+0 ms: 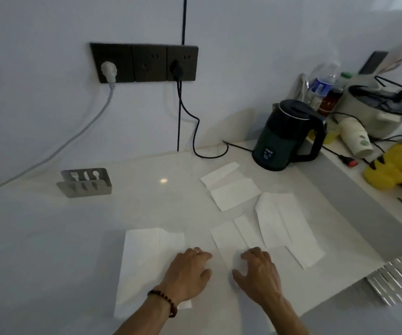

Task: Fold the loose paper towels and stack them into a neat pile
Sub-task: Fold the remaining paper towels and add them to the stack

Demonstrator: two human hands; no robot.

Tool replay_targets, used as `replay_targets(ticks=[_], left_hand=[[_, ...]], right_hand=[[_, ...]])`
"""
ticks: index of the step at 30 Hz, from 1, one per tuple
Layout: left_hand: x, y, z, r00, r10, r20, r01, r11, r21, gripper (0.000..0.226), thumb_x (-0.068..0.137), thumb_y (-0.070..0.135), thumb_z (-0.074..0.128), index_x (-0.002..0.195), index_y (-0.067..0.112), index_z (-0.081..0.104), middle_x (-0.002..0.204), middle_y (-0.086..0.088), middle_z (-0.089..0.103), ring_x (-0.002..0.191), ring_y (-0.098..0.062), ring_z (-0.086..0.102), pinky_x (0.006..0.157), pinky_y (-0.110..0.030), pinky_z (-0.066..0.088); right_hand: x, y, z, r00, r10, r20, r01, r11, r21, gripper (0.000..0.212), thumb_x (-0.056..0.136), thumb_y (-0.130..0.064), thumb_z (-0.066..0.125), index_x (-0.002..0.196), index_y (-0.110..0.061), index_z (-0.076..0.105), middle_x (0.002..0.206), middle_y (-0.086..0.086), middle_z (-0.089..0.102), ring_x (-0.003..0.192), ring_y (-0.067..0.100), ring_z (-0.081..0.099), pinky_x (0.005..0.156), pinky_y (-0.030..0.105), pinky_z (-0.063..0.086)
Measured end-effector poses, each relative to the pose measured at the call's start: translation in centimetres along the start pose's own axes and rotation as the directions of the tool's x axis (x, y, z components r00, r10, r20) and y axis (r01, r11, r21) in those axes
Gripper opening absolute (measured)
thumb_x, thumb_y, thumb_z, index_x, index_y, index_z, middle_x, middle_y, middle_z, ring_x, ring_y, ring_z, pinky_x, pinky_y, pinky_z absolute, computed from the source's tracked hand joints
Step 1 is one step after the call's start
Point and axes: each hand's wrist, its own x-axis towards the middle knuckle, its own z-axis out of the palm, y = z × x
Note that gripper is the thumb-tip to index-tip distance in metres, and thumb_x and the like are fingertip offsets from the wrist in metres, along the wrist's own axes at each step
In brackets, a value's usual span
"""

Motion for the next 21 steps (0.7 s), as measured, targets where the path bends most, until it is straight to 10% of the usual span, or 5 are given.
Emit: replay_targets(ticks=[5, 9, 13, 17, 21], left_hand=[[1.6, 1.9, 0.8, 0.965, -0.255, -0.054, 0.205, 0.872, -0.445, 0.036, 0.096, 0.027, 0.050, 0.131, 0.018, 0.055, 0.116, 0.004, 0.064, 0.106, -0.009, 0.058, 0.091, -0.021, 0.046], [2.2, 2.3, 1.4, 0.916, -0.401, -0.032, 0.303, 0.740, -0.601, 0.036, 0.098, 0.020, 0.046, 0.133, 0.023, 0.049, 0.126, 0.001, 0.060, 0.106, -0.010, 0.058, 0.091, -0.023, 0.049], [1.8, 3.1, 1.0, 0.945, -0.165, -0.282, 0.125, 0.980, -0.152, 0.073, 0.092, 0.016, 0.061, 0.152, 0.025, 0.020, 0.156, 0.005, 0.023, 0.145, -0.018, 0.023, 0.116, -0.027, 0.028], [2.6, 3.5, 0.0, 0.934, 0.206, -0.292, -0.124, 0.953, 0.277, 0.036, 0.085, 0.030, 0.071, 0.119, 0.025, 0.065, 0.145, 0.001, 0.049, 0.144, -0.019, 0.030, 0.120, -0.049, 0.006], [1.8, 4.5, -2.6, 0.957, -0.206, -0.206, 0.089, 0.880, -0.467, 0.025, 0.088, 0.039, 0.057, 0.080, 0.017, 0.063, 0.080, 0.003, 0.068, 0.087, -0.021, 0.065, 0.092, -0.028, 0.046]], right_hand=[[-0.1, -0.1, 1.5, 0.987, -0.121, -0.107, 0.115, 0.992, -0.056, 0.019, 0.060, -0.021, 0.082, 0.064, -0.021, 0.064, 0.074, -0.004, 0.057, 0.066, 0.022, 0.058, 0.050, 0.029, 0.041], [0.1, 0.5, 0.8, 0.985, -0.069, -0.158, 0.092, 0.985, 0.143, 0.010, 0.074, -0.019, 0.070, 0.071, -0.019, 0.061, 0.076, -0.006, 0.058, 0.075, 0.021, 0.056, 0.060, 0.028, 0.038], [0.2, 0.9, -1.4, 0.989, -0.145, -0.027, 0.145, 0.931, 0.335, 0.013, 0.081, -0.032, 0.058, 0.086, -0.023, 0.065, 0.089, -0.009, 0.065, 0.086, 0.011, 0.057, 0.076, 0.026, 0.045], [0.3, 0.1, -3.8, 0.972, -0.233, 0.017, 0.190, 0.829, 0.526, 0.007, 0.084, -0.027, 0.063, 0.079, -0.024, 0.067, 0.077, -0.016, 0.065, 0.077, -0.001, 0.060, 0.067, 0.011, 0.044], [1.1, 0.4, -4.9, 0.996, 0.047, 0.079, -0.092, 0.507, 0.857, 0.024, 0.095, -0.041, 0.054, 0.087, -0.025, 0.071, 0.088, -0.009, 0.070, 0.083, 0.001, 0.062, 0.078, 0.019, 0.047]])
